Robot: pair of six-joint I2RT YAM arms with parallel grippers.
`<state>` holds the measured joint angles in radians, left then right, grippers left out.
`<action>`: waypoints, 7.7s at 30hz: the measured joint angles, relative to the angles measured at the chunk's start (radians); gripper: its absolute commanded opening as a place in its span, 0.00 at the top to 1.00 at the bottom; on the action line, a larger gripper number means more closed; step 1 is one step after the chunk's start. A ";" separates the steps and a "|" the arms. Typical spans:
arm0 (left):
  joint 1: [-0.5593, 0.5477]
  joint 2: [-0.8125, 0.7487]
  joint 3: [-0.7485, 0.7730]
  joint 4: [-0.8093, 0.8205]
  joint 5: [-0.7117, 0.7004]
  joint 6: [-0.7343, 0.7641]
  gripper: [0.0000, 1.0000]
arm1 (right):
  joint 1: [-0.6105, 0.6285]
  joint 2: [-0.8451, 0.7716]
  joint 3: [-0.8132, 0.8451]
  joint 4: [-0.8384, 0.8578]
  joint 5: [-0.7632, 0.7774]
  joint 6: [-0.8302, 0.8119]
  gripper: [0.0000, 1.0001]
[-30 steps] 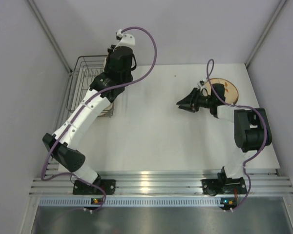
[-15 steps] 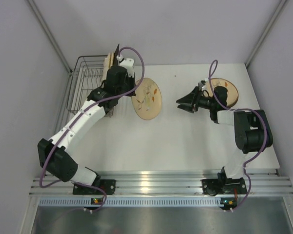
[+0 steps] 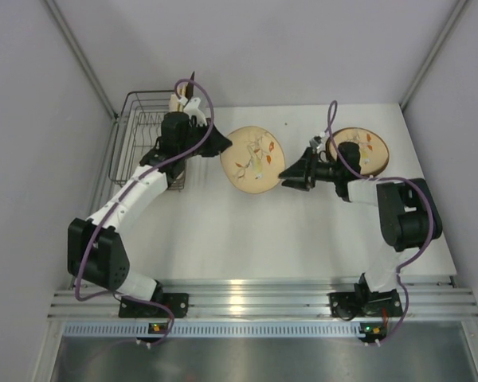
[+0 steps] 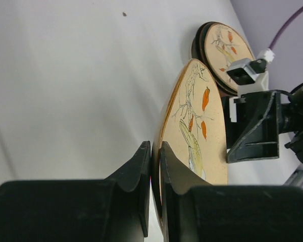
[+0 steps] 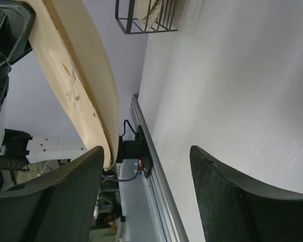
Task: Unload the plates from the dish rack
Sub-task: Pass the plate from the left arm to the right, then place the plate on the table, then grab a plate with the left arm
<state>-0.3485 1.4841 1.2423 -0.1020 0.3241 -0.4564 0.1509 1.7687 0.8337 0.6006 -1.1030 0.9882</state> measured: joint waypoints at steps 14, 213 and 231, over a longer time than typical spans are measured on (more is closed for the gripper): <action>-0.004 0.055 -0.070 0.103 0.061 -0.048 1.00 | 0.063 0.000 0.006 0.025 -0.017 0.016 0.68; 0.319 0.301 0.262 -0.032 -0.511 0.174 0.06 | -0.041 -0.004 0.318 -0.844 0.313 -0.525 0.61; 0.319 0.309 0.294 -0.013 -0.387 0.206 0.12 | -0.041 -0.004 0.318 -0.846 0.289 -0.536 0.61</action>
<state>-0.0299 1.7931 1.5364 -0.1150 -0.0628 -0.2508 0.1097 1.7649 1.1519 -0.2451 -0.8139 0.4522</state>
